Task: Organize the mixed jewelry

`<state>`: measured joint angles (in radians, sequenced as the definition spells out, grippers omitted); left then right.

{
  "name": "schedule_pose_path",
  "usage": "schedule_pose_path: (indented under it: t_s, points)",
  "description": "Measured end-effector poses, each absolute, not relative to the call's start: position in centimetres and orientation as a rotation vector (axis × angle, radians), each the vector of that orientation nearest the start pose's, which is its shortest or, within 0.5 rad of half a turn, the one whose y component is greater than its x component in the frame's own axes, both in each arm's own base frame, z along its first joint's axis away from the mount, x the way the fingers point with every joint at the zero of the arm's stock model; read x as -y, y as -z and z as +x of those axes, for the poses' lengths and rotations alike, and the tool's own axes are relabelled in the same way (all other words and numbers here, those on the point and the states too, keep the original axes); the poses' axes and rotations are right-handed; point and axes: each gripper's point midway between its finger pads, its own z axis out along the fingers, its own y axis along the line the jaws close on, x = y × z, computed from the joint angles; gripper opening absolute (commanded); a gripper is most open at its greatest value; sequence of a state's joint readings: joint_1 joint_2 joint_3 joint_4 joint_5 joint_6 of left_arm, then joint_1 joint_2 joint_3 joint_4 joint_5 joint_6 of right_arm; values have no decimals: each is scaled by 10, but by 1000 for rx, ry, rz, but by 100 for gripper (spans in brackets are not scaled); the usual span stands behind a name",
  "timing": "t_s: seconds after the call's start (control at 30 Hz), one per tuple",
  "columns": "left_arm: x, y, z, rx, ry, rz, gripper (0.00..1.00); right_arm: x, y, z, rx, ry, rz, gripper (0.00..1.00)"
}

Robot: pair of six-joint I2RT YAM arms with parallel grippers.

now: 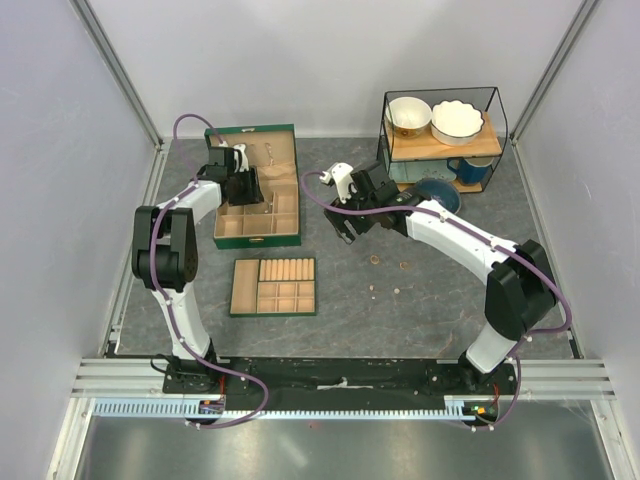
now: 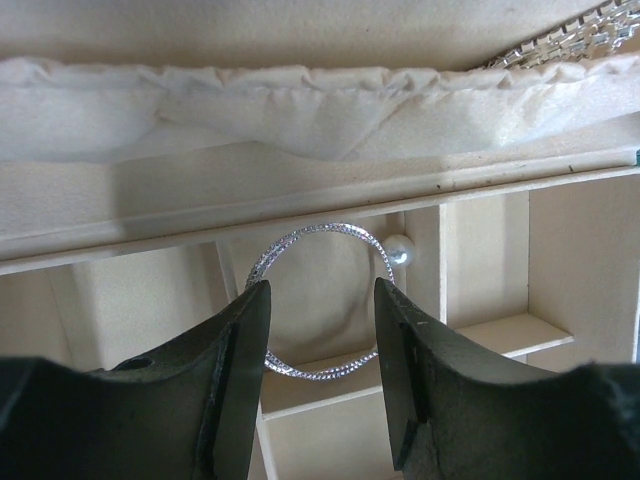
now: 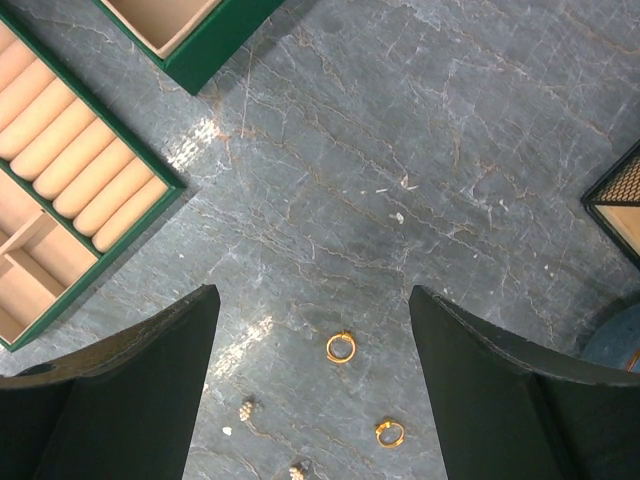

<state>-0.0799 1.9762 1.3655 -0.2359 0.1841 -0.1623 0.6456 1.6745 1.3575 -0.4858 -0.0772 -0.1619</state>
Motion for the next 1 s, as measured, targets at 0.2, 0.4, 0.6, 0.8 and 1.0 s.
schedule_pose_path:
  t_s: [0.2,0.4,0.6,0.8,1.0]
  points:
    - [75,-53,488,-2422,312,-21,53,-270,-145,348,-2196,-320,-978,86]
    - [73,-53,488,-2424,295,-11,53,-270,-145,348,-2196,-320,-977,86]
    - [73,-52,487,-2424,286,13,53,-270,-145,348,-2197,-319,-976,86]
    - [75,-51,485,-2432,273,43,53,-270,-145,348,-2197,-324,-978,86]
    - [79,-51,483,-2447,242,67,53,-270,-145,348,-2197,-324,-978,86]
